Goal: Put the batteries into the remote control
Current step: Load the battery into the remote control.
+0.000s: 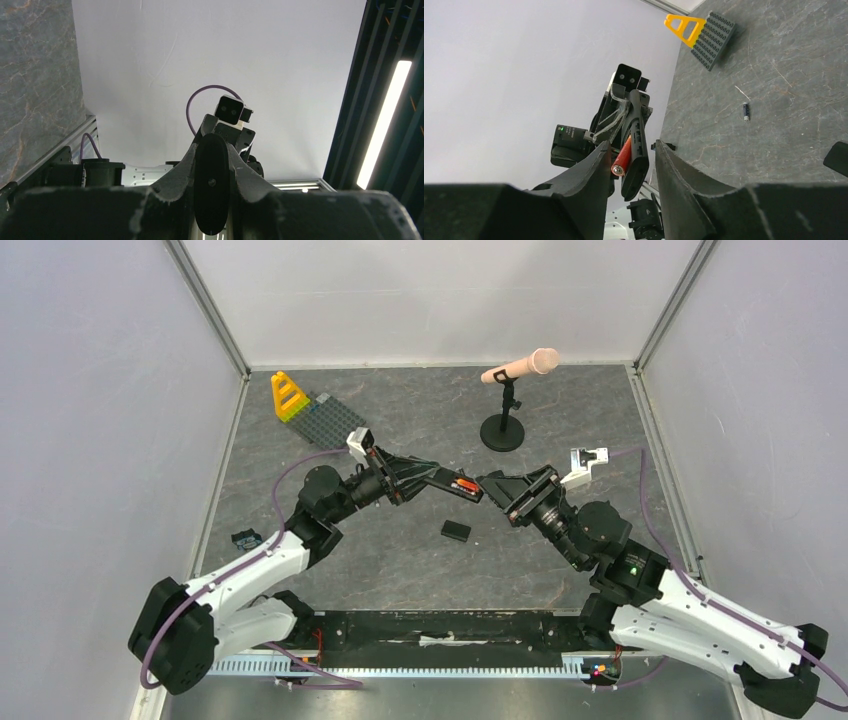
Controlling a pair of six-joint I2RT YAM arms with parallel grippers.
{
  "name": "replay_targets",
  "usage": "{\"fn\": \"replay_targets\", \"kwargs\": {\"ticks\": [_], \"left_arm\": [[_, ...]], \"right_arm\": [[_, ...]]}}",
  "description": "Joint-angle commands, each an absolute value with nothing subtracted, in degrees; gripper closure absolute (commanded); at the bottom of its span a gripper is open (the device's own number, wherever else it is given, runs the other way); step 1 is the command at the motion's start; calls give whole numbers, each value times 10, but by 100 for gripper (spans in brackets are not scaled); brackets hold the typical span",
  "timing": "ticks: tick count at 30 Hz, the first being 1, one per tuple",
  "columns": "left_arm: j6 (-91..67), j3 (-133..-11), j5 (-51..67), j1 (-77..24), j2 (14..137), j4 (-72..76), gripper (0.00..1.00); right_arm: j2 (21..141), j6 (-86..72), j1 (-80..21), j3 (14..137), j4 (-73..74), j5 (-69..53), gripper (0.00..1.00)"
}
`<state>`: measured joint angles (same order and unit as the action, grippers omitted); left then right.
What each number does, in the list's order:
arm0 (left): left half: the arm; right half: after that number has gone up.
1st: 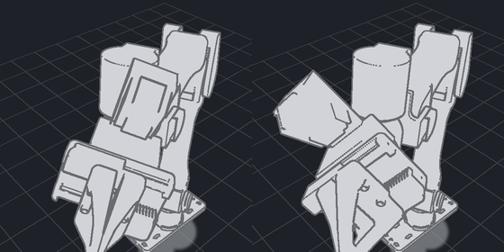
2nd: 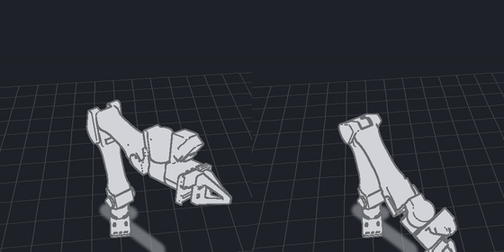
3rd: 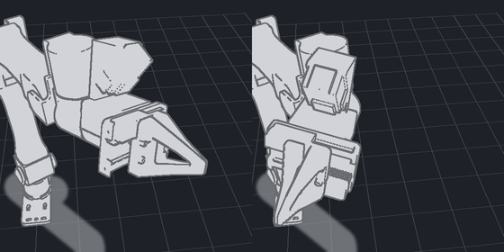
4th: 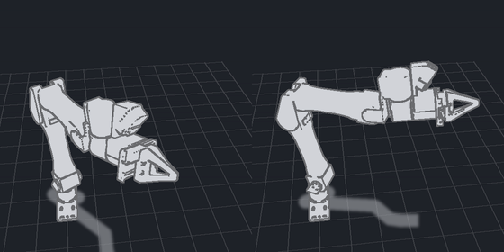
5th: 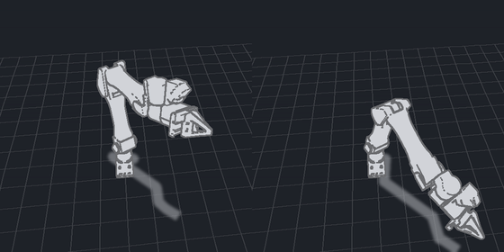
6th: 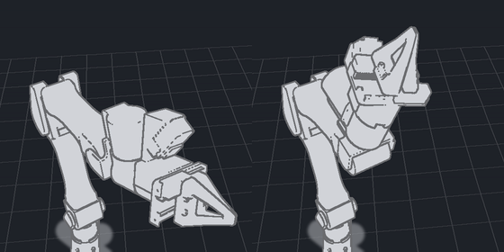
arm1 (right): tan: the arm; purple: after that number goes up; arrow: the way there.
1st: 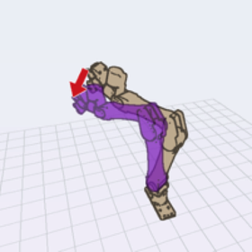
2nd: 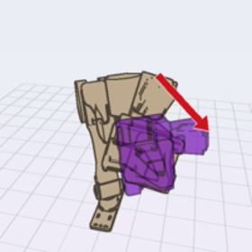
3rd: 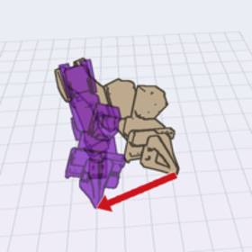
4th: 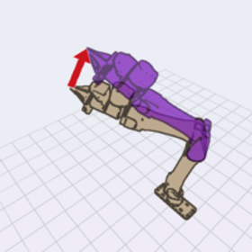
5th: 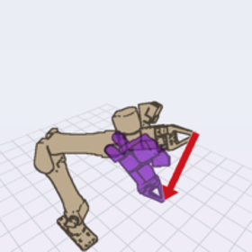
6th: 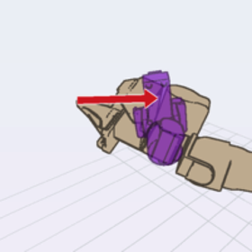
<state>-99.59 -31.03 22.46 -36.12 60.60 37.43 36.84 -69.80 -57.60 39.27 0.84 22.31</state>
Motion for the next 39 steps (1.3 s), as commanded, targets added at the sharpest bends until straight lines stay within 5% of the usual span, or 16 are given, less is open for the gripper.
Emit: {"fn": "replay_targets", "kwargs": {"ticks": [1,9,31,39], "left_arm": [[-1015,-312,211,-361,586,379,98],[-1022,-303,199,-362,573,360,98],[-1050,-290,193,-361,546,332,98],[-1044,-283,198,-361,539,329,98]], "right_arm": [[372,-690,-578,406,-18,221,60],[365,-684,-578,402,-25,211,43],[382,-685,-577,371,-58,171,62],[389,-692,-577,371,-71,166,56]]}}
